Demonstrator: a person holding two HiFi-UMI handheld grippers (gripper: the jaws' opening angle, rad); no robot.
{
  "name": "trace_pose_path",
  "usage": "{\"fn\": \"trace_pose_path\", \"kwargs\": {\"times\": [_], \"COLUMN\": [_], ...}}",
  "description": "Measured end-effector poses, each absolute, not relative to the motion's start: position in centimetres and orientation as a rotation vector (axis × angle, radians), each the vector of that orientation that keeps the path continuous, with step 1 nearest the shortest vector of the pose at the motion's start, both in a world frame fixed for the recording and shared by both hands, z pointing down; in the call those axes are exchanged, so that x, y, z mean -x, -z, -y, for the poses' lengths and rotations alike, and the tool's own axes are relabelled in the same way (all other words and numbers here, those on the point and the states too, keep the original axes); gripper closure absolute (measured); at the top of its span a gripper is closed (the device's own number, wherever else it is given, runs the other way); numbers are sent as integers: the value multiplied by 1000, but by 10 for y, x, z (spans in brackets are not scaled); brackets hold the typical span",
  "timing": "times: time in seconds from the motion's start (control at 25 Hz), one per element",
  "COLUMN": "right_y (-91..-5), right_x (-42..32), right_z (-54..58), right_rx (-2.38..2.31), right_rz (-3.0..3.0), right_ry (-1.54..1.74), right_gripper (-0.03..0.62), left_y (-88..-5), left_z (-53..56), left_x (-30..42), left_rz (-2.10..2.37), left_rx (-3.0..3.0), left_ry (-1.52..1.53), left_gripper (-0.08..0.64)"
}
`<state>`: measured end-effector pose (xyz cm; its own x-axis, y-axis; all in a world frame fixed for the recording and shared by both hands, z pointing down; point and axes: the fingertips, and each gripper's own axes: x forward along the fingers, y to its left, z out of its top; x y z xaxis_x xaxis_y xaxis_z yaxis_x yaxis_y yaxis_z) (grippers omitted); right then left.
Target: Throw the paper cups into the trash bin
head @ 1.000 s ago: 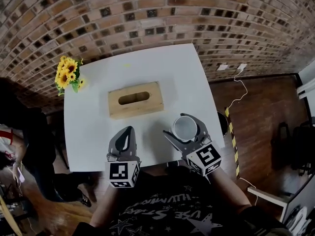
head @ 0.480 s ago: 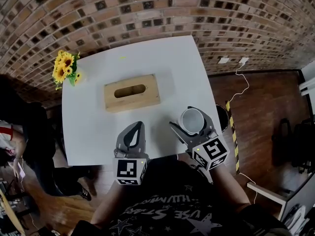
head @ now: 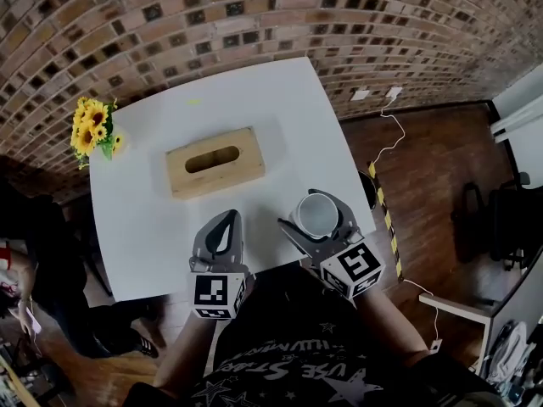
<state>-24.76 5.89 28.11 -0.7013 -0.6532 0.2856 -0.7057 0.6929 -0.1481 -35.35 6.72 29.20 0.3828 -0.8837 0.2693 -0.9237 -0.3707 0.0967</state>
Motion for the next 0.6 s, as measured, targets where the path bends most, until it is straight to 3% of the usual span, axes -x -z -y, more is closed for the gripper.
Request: {"fn": "trace_pose_path", "kwargs": {"times": [0.36,0.6], "right_y": [-277,-276], "right_x": [206,169], "right_z": [-33,-17], "right_rx": [-1157,-1035], "right_rz": [2661,2721], "right_ry": [-269,-230], "right_gripper": [247,247], "left_y": [-301,-295], "left_z": [-75,-57], "left_x": [341,286], "left_rz": [1628,1679], "left_rx": [-2376,-2367], "left_ry": [-264,-282], "left_gripper": [555,555]}}
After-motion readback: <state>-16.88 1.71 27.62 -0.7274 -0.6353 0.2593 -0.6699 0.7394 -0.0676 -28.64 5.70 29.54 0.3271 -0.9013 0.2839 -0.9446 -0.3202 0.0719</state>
